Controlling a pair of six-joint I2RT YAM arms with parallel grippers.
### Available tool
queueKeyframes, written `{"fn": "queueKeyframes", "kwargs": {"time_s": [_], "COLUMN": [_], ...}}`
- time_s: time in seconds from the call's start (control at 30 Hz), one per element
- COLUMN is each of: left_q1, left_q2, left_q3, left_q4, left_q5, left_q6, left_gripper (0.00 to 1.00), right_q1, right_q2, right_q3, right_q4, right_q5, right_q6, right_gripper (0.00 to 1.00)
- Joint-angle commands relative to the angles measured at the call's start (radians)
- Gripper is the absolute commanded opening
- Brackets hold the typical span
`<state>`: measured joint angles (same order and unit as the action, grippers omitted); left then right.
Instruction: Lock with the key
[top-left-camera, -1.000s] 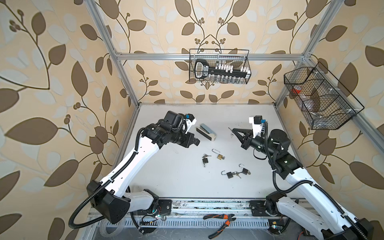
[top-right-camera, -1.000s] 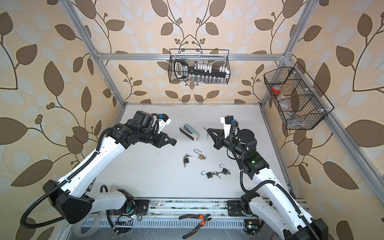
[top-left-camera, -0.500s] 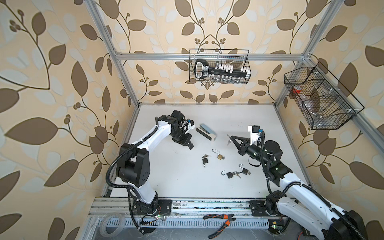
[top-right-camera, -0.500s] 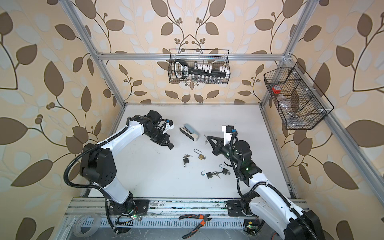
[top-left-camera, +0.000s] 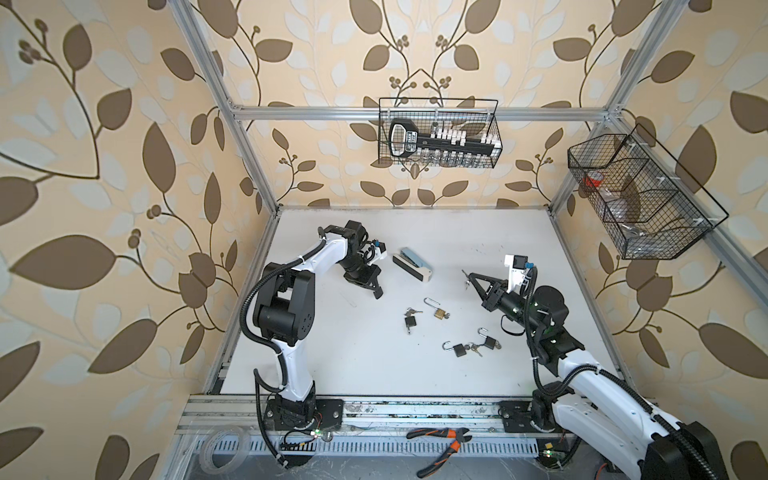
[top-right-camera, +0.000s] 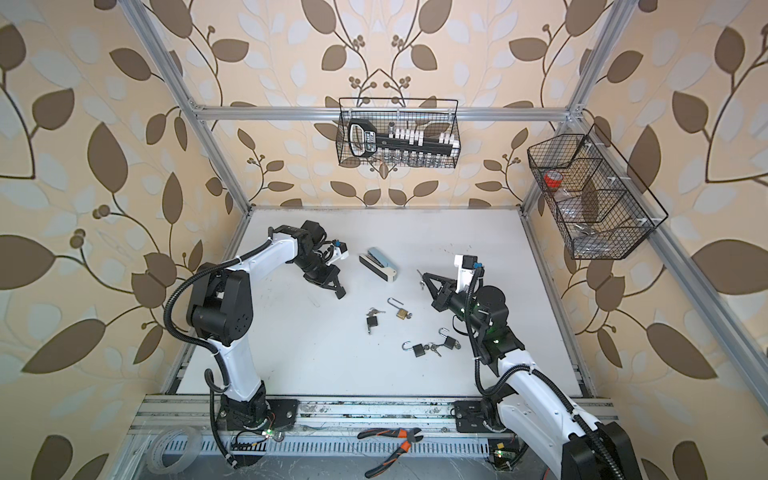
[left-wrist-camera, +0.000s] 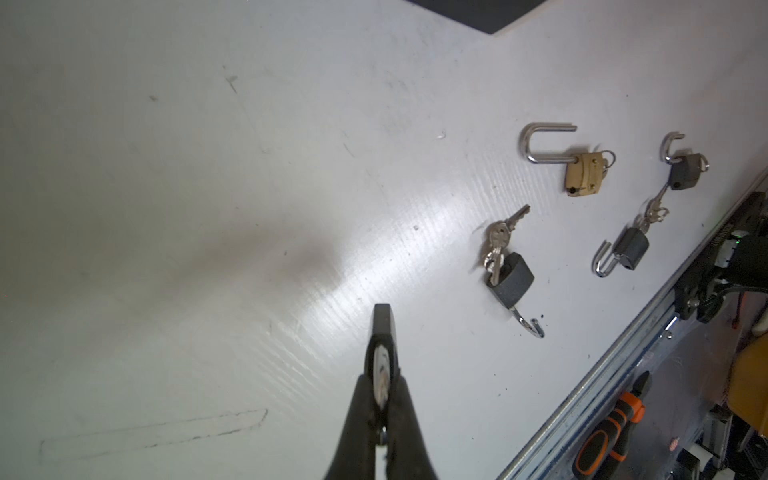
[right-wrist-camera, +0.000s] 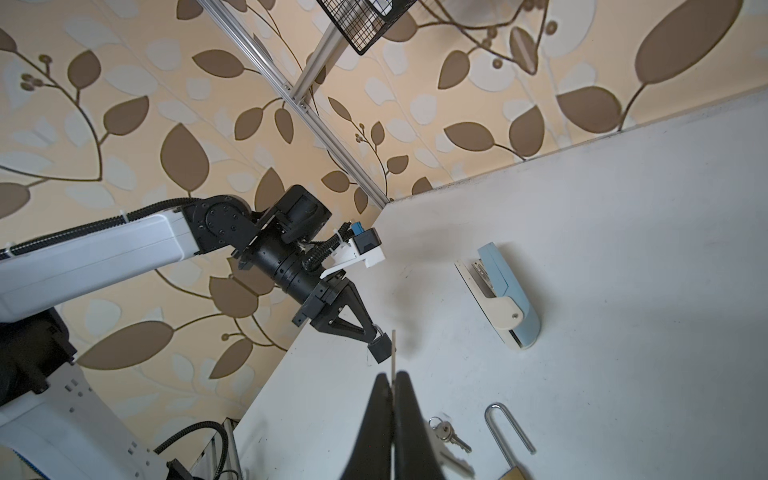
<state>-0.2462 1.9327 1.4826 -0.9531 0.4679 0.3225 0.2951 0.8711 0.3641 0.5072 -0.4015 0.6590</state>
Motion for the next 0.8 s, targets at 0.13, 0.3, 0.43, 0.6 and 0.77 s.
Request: {"fn": "queueKeyframes", "kwargs": {"time_s": [0.13, 0.3, 0.43, 0.6, 0.77], "left_q1": [0.002, 0.002, 0.004, 0.015, 0.031], "left_q2": [0.057, 0.075, 0.114, 0.12, 0.13], "left_q3": [0.041, 0.048, 0.063, 0.081, 0.111], "left_q4": [-0.068, -0.064, -0.078, -0.074, -0.073], "left_q5": [0.029, -0.002, -0.051, -0.047, -0.04], "left_q6": [0.059, 0.056, 0.061, 0.054, 0.042], "left_gripper": [0.0, 0.0, 0.0, 0.0, 0.18], "right_q1": [-0.002, -0.002, -0.002, -0.002, -0.002], "right_q2": [0.017, 0.034, 0.048, 0.045, 0.052], "right_q3": [0.033, 0.042, 0.052, 0.055, 0.052], "right_q4": [-0.026, -0.032, -0.053, -0.067, -0.076], "right_q5": [-0.048, -0.058, -0.051, -0.048, -0.049], "right_q6": [-0.034, -0.039, -0.041, -0.049, -0.055], "right_gripper": [0.0, 0.0, 0.0, 0.0, 0.0]}}
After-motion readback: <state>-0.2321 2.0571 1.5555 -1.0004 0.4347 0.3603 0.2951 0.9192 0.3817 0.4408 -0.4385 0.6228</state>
